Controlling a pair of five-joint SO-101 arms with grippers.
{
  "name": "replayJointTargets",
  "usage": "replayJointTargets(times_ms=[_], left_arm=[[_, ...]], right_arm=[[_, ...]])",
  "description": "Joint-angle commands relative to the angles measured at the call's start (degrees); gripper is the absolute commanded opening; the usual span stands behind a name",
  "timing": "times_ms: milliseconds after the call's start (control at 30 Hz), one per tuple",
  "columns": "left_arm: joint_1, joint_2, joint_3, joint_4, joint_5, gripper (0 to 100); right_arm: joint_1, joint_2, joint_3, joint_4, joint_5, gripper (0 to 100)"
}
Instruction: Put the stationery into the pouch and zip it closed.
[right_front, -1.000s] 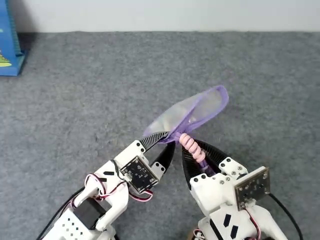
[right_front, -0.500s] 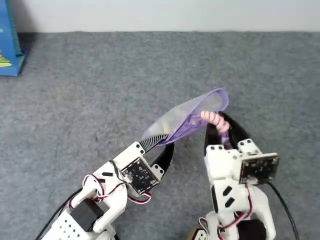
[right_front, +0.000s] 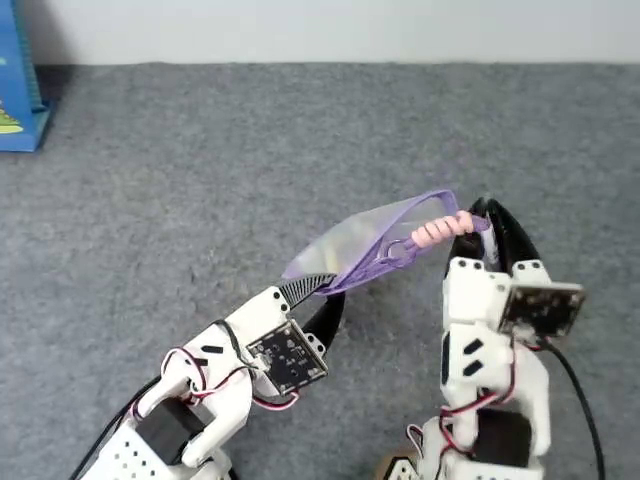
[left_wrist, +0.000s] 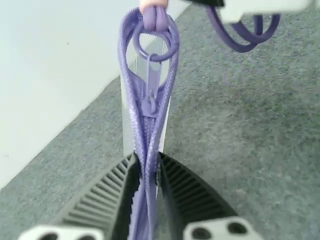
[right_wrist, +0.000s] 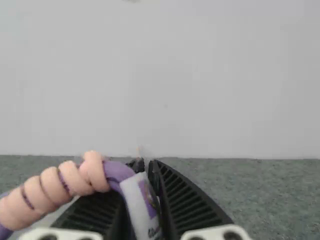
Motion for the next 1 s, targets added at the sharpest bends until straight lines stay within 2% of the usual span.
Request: replayJointTargets(times_ms=[0, 167, 367, 433, 700, 967], left_arm=[[-3.16, -0.09, -2.42, 1.41, -0.35, 1], [-3.6, -0.09, -2.95, 1.58, -0.35, 1], [-3.6, -0.09, -2.95, 1.58, -0.26, 1], [-3.6, -0.09, -2.95, 1.58, -0.18, 1], [-3.6, -0.09, -2.95, 1.58, -0.18, 1], [-3.6, -0.09, -2.77, 1.67, -0.18, 1]], right_arm=[[2.68, 6.64, -1.32, -3.56, 1.49, 0.7], [1.71, 9.01, -2.64, -0.57, 4.31, 1.3], [-5.05, 6.55, -8.88, 21.85, 4.31, 14.6], [-8.22, 5.49, -9.93, 26.24, 4.31, 14.9], [-20.62, 1.98, -9.76, 32.4, 4.13, 14.9], [-28.88, 2.15, -9.32, 41.36, 6.42, 15.4]])
